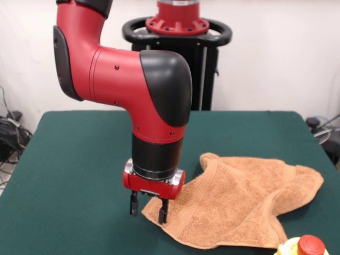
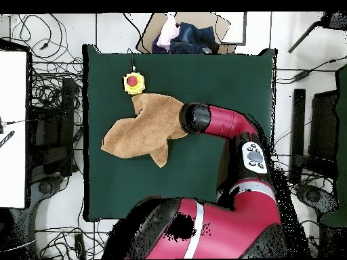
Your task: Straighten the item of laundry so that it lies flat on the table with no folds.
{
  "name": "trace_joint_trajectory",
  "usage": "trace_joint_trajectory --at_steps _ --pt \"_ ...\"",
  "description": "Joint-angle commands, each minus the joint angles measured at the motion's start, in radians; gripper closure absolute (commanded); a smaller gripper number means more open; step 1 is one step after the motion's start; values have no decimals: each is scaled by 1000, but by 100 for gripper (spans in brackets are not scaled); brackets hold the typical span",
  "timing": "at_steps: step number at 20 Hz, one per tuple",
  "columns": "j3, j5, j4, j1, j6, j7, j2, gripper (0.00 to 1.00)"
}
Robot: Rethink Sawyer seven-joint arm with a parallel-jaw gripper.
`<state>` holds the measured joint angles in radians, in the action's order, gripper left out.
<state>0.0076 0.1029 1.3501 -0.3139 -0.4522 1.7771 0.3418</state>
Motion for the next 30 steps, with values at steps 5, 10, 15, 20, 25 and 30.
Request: trace_joint_trajectory --at_steps 5,10,15,20,25,30 --pt "93 33 23 5 27 35 -45 0" --pt "89 37 21 8 51 44 -46 100" --pt "90 31 25 7 51 51 -45 100" --pt "87 33 22 9 46 48 -44 100" --pt "89 33 22 7 44 45 -46 100" --pt "89 34 20 6 40 42 -46 100"
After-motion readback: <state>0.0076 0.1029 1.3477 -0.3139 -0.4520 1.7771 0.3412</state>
